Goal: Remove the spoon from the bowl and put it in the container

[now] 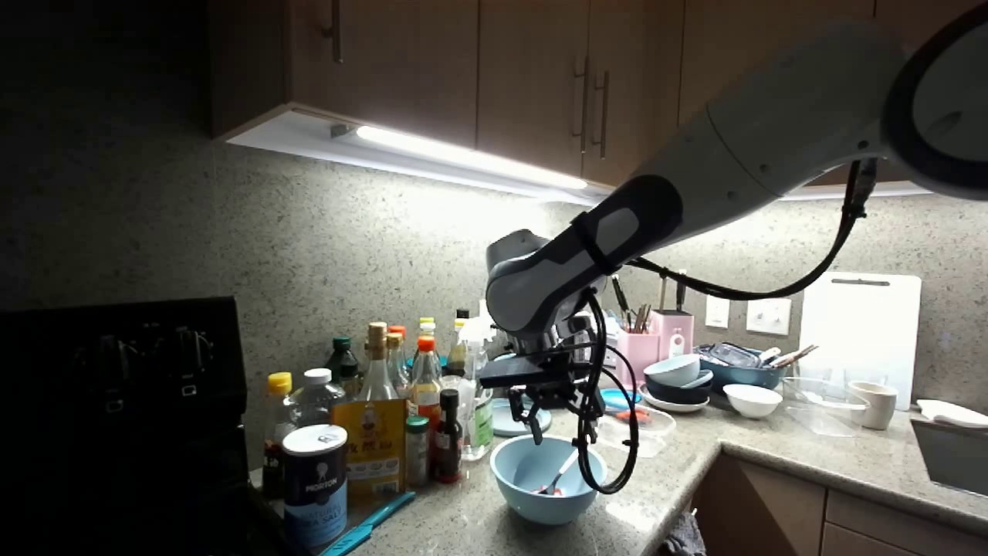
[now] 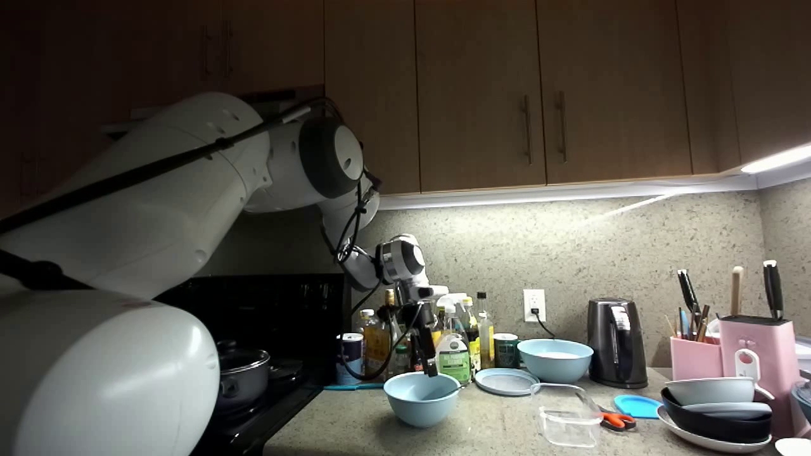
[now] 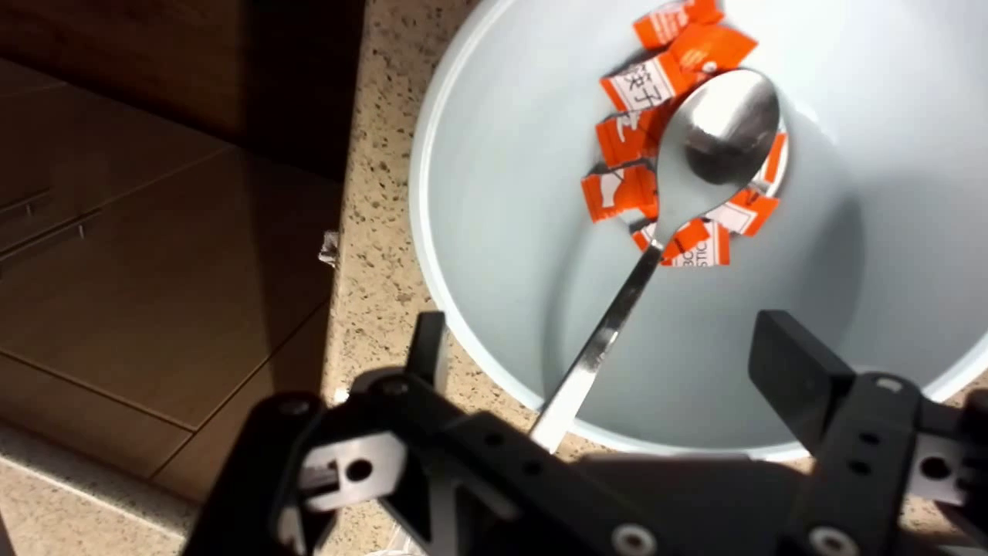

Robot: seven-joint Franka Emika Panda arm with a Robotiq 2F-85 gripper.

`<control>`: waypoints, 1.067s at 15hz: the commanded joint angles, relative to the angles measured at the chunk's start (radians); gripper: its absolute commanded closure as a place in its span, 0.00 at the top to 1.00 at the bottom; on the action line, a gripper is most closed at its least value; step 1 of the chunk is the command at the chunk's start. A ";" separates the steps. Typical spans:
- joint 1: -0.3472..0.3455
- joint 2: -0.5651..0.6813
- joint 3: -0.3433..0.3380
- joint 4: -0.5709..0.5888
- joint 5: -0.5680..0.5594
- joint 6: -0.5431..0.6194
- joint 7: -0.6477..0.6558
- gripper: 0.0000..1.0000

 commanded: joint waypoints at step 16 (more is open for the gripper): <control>-0.056 -0.240 -0.011 -0.442 -0.069 0.302 0.595 1.00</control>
